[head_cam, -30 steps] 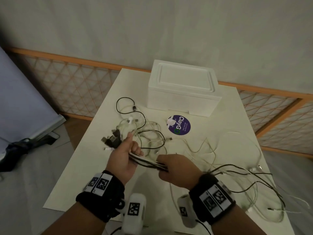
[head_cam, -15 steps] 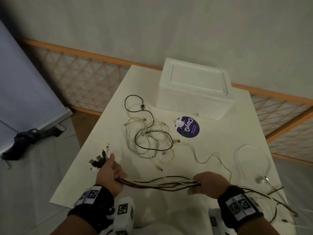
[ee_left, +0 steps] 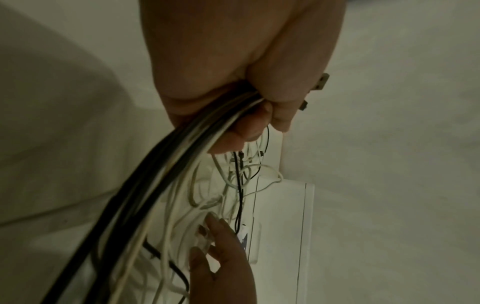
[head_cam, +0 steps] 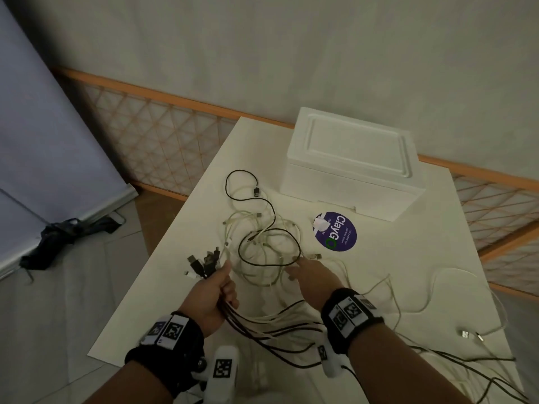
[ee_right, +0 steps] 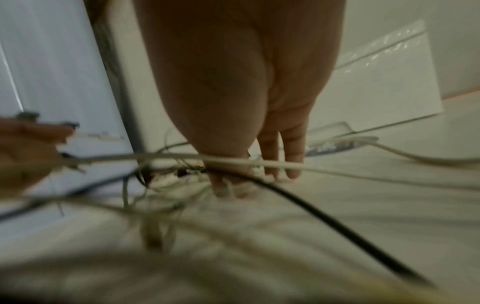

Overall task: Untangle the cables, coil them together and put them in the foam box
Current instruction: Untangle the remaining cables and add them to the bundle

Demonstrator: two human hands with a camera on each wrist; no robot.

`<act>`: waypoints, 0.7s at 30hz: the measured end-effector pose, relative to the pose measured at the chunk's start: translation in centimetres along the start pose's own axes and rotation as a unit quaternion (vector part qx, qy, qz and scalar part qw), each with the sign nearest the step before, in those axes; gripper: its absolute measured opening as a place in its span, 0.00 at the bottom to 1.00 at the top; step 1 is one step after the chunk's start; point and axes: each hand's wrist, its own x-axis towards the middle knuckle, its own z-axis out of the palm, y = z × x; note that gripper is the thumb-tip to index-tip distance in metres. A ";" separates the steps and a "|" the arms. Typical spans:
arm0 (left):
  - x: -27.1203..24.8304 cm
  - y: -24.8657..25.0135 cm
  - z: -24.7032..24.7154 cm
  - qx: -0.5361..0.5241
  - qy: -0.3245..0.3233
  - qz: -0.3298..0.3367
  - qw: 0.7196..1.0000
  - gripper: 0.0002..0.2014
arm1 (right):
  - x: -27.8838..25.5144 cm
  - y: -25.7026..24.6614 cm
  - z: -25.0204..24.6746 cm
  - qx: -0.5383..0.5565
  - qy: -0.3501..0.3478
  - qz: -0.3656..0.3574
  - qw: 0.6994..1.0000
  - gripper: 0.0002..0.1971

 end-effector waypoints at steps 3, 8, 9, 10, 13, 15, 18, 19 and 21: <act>-0.1 0.2 0.7 -0.001 -0.011 0.005 1.000 0.26 | 0.4 0.3 0.4 -0.048 0.003 0.012 0.999 0.16; -0.6 0.7 2.4 0.036 -0.069 0.055 0.995 0.20 | -0.5 2.1 -2.0 0.025 0.106 0.010 0.994 0.11; -0.8 0.8 2.8 0.044 -0.080 0.069 0.993 0.18 | -1.1 2.1 -3.2 0.063 0.155 0.005 0.986 0.10; -0.9 0.8 3.3 0.051 -0.088 0.083 0.991 0.16 | -1.8 1.9 -4.6 0.107 0.206 0.002 0.973 0.09; -1.3 0.9 5.1 0.084 -0.116 0.119 0.982 0.12 | -4.1 0.7 -8.6 0.222 0.294 -0.003 0.930 0.08; -1.9 0.8 6.5 0.110 -0.135 0.141 0.975 0.11 | -5.5 0.0 -10.4 0.280 0.320 -0.022 0.905 0.07; -2.9 0.6 8.3 0.119 -0.165 0.160 0.966 0.10 | -7.2 -1.1 -12.0 0.298 0.312 -0.046 0.901 0.08; -3.2 0.6 8.9 0.126 -0.177 0.163 0.962 0.09 | -7.6 -1.5 -12.3 0.291 0.299 -0.055 0.907 0.07; -3.7 0.4 9.9 0.154 -0.201 0.168 0.953 0.04 | -8.3 -2.5 -12.7 0.311 0.290 -0.079 0.902 0.06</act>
